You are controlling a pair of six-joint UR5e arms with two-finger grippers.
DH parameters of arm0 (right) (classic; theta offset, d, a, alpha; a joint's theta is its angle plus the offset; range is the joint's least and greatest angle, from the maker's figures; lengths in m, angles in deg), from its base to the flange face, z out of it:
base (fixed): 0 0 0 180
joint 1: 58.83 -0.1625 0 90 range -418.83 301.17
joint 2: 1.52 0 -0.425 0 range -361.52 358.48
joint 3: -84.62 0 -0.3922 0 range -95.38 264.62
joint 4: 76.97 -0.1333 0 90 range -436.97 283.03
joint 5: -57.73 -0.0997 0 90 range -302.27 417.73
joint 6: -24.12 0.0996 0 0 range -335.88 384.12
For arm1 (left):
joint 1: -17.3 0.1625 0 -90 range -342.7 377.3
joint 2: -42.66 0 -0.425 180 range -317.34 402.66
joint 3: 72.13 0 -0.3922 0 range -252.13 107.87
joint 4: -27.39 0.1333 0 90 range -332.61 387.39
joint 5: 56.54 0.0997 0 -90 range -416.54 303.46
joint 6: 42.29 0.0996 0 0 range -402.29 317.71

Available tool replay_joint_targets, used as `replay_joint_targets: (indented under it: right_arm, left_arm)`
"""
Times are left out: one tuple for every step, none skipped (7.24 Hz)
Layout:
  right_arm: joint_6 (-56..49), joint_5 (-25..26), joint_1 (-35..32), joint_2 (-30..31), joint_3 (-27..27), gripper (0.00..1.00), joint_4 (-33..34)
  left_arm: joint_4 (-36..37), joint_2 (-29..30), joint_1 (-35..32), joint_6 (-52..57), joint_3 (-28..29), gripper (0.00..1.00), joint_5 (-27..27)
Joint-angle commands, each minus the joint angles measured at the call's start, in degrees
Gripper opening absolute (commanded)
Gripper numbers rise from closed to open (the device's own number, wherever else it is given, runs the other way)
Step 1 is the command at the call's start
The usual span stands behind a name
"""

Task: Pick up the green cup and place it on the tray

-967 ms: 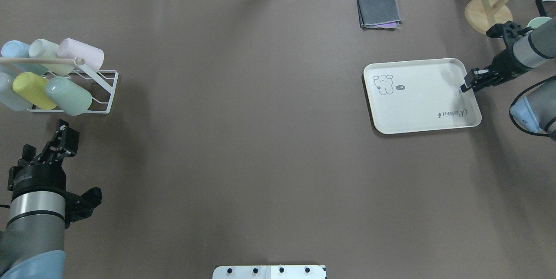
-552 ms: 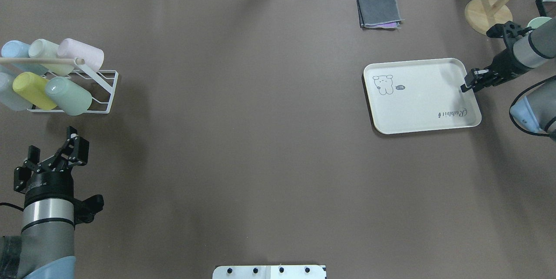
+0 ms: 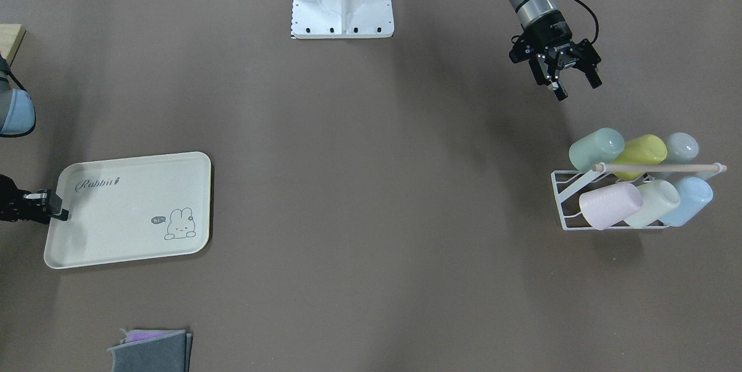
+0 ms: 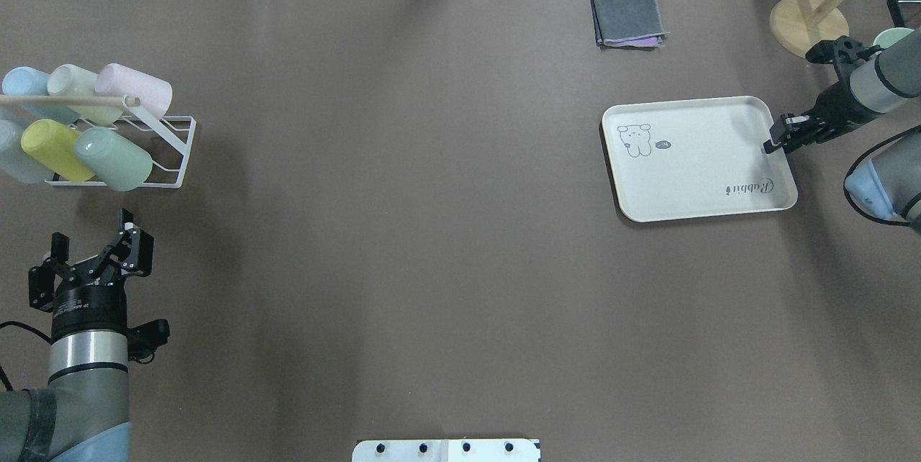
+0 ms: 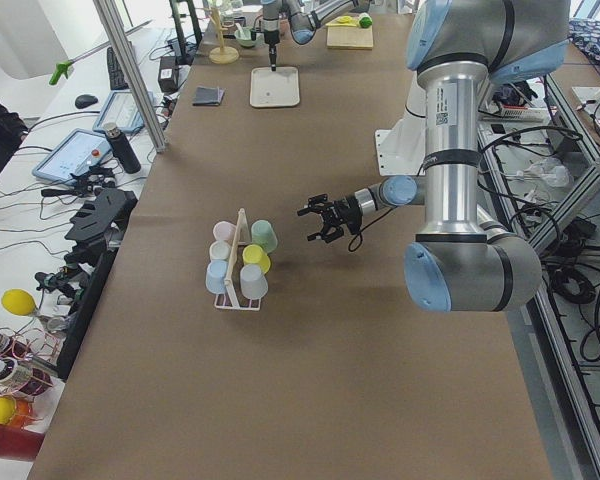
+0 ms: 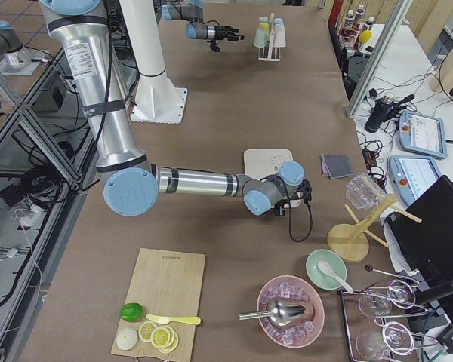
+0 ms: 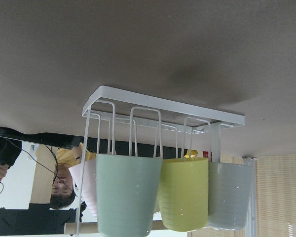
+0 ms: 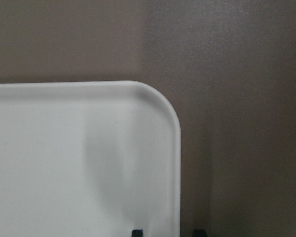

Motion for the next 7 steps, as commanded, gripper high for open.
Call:
replay_joint_targets:
  right_arm:
    - [0.0,0.0,0.0,-0.1,0.0,0.2,-0.1]
    - [0.0,0.0,0.0,-0.4,0.0,0.0,-0.1]
    - [0.1,-0.1,0.0,-0.4,0.0,0.0,-0.1]
    - [0.1,-0.4,-0.1,-0.4,-0.1,0.0,-0.1]
    - [0.1,-0.5,-0.2,-0.4,-0.5,0.0,-0.1]
    - [0.1,-1.6,-0.4,-0.4,-1.2,0.0,0.0]
    - [0.3,-2.4,-0.4,-1.3,-1.6,0.0,-0.1]
  left_arm:
    - [-0.5,0.5,-0.8,-0.3,2.8,0.98,4.2]
    - [-3.1,0.6,-2.0,-0.3,4.6,0.98,4.3]
    - [-6.5,0.8,-3.6,-0.2,7.1,0.98,4.3]
    - [-7.0,1.0,-4.1,-0.2,8.6,0.98,5.1]
    - [-7.0,1.6,-4.9,-0.1,9.5,0.98,6.9]
    - [-6.9,2.3,-5.6,0.2,10.0,0.98,7.0]
    - [-7.0,2.8,-6.0,0.4,10.9,0.98,7.7]
